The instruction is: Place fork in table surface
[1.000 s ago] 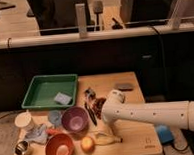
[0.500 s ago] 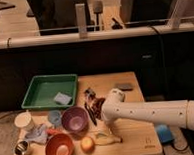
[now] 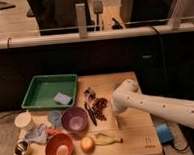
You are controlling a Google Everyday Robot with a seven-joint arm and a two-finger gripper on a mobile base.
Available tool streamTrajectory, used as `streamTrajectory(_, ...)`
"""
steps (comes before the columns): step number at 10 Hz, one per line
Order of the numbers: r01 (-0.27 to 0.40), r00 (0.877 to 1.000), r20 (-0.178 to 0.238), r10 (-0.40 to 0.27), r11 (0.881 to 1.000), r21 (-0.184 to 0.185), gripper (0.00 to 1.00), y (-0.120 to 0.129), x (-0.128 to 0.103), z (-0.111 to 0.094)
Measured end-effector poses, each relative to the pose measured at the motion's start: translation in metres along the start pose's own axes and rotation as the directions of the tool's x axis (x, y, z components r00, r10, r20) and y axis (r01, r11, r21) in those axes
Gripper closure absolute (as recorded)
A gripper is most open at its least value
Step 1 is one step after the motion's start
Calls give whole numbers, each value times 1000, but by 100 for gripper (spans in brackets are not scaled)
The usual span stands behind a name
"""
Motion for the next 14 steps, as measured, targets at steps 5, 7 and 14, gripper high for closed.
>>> streamTrajectory(5, -93, 993, -66, 98, 993, 65, 100, 50, 35, -101)
streamTrajectory(7, -100, 989, -103, 106, 993, 63, 100, 56, 31, -136)
streamTrajectory(14, -102, 978, -175, 112, 993, 65, 100, 65, 6, -176)
